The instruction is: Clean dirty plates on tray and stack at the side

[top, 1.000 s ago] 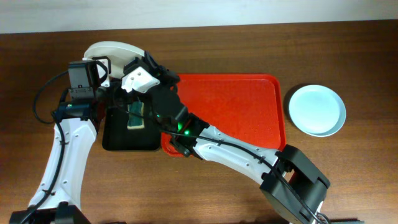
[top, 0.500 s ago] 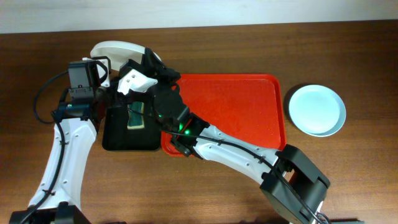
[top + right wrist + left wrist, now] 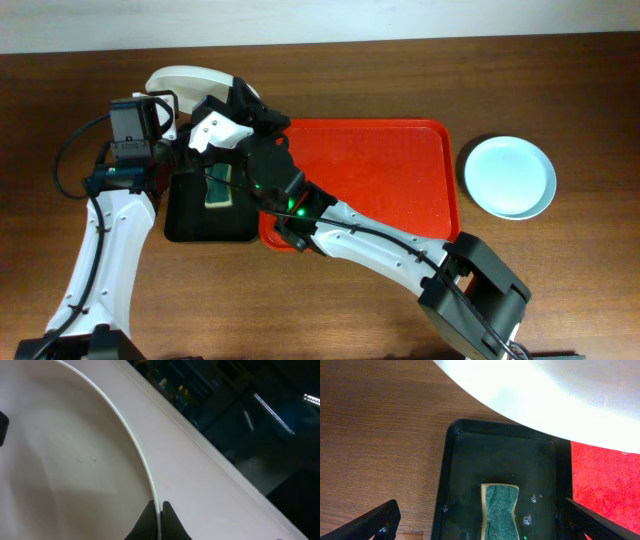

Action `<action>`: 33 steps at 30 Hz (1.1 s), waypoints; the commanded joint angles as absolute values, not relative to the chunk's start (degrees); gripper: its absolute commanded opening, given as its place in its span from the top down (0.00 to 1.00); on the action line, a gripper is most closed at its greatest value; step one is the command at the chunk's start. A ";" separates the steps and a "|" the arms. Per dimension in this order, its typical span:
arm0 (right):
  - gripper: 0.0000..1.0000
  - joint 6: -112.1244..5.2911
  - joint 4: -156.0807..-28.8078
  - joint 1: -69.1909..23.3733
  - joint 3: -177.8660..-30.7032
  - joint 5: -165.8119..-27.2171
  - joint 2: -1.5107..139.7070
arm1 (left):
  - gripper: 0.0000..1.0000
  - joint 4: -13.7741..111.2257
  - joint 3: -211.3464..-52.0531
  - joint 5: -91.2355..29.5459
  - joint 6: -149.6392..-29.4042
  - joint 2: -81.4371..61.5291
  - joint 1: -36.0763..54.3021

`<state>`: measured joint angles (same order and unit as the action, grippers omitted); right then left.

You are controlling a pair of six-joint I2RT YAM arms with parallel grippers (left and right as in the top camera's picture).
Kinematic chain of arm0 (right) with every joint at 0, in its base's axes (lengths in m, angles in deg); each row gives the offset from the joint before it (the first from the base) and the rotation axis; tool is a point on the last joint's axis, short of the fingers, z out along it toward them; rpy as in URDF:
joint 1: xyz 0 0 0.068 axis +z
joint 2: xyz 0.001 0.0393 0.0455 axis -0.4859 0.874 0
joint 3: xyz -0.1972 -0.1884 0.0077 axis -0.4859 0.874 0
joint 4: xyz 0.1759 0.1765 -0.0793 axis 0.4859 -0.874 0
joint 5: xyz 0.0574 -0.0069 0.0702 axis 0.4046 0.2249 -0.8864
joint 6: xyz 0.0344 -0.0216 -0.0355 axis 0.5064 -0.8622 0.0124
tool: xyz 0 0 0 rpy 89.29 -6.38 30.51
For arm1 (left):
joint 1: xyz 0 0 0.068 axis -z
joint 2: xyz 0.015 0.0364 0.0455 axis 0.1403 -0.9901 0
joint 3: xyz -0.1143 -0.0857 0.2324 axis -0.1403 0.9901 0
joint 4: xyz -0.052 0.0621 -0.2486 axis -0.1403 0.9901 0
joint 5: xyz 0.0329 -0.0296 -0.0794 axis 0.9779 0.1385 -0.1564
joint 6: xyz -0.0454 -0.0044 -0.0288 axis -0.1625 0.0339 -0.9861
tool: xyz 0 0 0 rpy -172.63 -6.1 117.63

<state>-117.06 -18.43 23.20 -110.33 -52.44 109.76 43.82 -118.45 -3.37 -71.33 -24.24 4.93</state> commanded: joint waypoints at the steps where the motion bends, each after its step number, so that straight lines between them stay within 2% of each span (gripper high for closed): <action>1: 0.96 -116.78 -18.34 23.05 -111.42 -51.52 109.50 | 0.01 43.71 -118.50 -3.22 -71.89 -23.69 4.91; 18: 0.96 -114.05 -23.54 22.98 -111.42 -51.46 109.50 | 0.01 43.71 -118.50 -3.22 -71.89 -23.69 4.91; 24: 0.96 -94.88 -29.35 21.82 -111.42 -47.02 109.50 | 0.00 43.71 -118.50 -3.22 -71.89 -23.69 4.91; 30: 0.96 -71.34 -45.18 18.94 -111.42 -47.39 109.50 | 0.01 43.71 -118.50 -3.22 -71.89 -23.69 4.91; 33: 0.96 -59.80 -53.40 16.97 -111.42 -52.79 109.50 | 0.01 43.71 -118.50 -3.22 -71.89 -23.69 4.91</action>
